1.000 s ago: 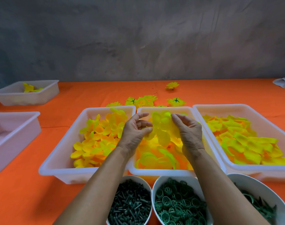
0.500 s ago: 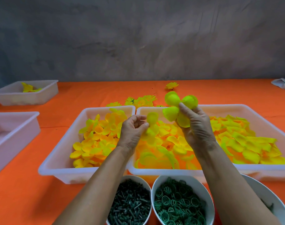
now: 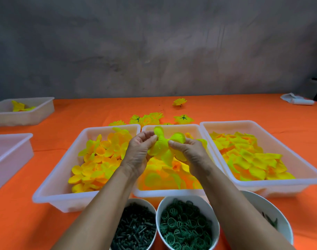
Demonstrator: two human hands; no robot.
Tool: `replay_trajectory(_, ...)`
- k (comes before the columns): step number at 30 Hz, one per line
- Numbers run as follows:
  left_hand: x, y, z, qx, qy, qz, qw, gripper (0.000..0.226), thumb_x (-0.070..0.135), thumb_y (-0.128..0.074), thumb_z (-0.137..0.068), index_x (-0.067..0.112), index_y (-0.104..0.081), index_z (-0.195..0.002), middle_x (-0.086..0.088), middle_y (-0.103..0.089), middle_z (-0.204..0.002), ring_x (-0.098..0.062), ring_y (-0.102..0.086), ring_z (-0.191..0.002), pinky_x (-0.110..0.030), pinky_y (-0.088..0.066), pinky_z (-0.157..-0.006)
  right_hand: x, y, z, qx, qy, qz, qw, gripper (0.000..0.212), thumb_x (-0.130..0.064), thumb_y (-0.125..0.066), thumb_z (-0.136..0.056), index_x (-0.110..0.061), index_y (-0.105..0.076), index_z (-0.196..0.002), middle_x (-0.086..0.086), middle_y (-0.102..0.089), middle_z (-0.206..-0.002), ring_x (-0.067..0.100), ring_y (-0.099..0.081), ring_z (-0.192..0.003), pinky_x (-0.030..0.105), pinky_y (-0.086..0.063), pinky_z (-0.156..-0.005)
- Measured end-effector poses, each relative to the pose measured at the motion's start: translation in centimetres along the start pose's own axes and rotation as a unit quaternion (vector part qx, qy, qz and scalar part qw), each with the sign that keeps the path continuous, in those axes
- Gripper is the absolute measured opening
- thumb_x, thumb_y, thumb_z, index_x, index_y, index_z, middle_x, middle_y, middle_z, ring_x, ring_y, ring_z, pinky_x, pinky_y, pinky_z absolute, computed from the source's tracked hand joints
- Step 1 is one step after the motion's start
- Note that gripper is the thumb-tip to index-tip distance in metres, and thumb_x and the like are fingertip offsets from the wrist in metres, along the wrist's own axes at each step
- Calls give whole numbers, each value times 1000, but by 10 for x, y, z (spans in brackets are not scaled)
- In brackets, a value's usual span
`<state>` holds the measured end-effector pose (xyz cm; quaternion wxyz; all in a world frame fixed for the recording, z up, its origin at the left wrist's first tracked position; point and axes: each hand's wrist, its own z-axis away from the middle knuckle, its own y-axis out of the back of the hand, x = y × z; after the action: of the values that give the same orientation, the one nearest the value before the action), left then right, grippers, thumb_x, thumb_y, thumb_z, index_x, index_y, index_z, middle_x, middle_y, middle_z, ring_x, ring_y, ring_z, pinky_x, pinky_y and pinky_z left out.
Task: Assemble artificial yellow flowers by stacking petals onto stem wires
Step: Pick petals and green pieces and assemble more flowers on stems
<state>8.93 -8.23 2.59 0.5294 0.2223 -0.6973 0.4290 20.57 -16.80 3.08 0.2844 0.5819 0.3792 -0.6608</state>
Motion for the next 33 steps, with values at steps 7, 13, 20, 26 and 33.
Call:
replay_trajectory(7,0,-2,12,22,3,-148,989,29,1,-76,-70,11,-62,-93,-10,-66,-84,-20,-60,-76,-31,-48,-67,2,4,6,15,23,63,998,17,6,-74,-71,-10,-68,-73,-1,-67,-62,9,-62,-55,17,-46,-48)
replay_trajectory(13,-9,-3,3,106,-39,-282,953,36,-11,-70,-71,4,-61,-103,-17,-67,-82,-25,-61,-72,-34,-52,-67,6,10,3,78,43,233,968,32,2,-70,-75,-15,-61,-101,4,-65,-81,23,-64,-83,39,-53,-77)
replay_trajectory(20,-20,-7,-1,88,-65,-647,754,53,19,-77,-76,8,-55,-123,-19,-59,-116,-35,-55,-109,-40,-45,-88,-2,27,7,96,93,322,937,26,-5,-63,-79,-9,-69,-105,9,-71,-104,22,-65,-100,39,-50,-91)
replay_trajectory(26,-12,-30,4,124,-105,-729,665,54,30,-70,-82,13,-49,-128,-13,-41,-138,-36,-36,-126,-46,-35,-98,-9,50,10,117,130,318,932,16,-7,-66,-79,-8,-75,-92,11,-74,-94,20,-67,-93,28,-48,-86)
replay_trajectory(33,-6,-83,5,59,-169,-680,711,37,29,-64,-86,13,-60,-119,-11,-56,-126,-29,-46,-121,-38,-35,-99,-18,82,10,140,138,320,927,11,-8,-68,-78,-7,-75,-87,12,-73,-88,23,-68,-89,36,-51,-85)
